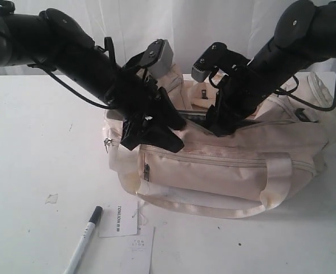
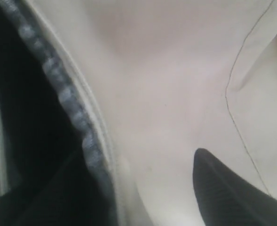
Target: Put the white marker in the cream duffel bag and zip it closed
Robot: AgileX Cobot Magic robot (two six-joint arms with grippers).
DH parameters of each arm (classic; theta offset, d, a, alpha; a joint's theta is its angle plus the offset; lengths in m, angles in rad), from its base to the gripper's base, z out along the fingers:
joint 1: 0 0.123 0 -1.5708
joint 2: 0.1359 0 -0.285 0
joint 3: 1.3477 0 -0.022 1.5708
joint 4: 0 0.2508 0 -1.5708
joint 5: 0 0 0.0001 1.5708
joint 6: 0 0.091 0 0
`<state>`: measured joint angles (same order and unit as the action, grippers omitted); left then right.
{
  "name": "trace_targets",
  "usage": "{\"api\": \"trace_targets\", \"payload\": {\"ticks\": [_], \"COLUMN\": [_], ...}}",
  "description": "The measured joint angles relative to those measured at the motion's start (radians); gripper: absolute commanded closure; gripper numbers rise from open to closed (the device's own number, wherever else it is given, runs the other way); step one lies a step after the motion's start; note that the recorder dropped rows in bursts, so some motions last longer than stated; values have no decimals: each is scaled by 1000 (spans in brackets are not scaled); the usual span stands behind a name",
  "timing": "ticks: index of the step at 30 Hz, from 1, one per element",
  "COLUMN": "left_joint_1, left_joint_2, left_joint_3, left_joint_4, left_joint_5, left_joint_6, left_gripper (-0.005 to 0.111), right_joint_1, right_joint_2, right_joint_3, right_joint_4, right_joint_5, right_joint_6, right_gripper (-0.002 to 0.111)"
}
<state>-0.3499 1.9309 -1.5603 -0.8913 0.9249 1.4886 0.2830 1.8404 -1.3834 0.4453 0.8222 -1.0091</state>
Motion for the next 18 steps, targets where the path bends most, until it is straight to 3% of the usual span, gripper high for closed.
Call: {"api": "trace_targets", "payload": {"ticks": [6, 14, 16, 18], "left_joint_1": [0, 0, 0, 0], "left_joint_2": [3, 39, 49, 52], "left_joint_3": [0, 0, 0, 0], "left_joint_4": [-4, -4, -4, -4], "left_joint_5": [-127, -95, -88, -87], "left_joint_6": [75, 86, 87, 73], "left_gripper": [45, 47, 55, 73], "right_joint_1": [0, 0, 0, 0], "right_joint_2": [0, 0, 0, 0], "right_joint_3": [0, 0, 0, 0], "right_joint_4": [0, 0, 0, 0], "right_joint_5": [0, 2, 2, -4], "right_joint_6": [0, 15, 20, 27], "right_gripper": [46, 48, 54, 67]}}
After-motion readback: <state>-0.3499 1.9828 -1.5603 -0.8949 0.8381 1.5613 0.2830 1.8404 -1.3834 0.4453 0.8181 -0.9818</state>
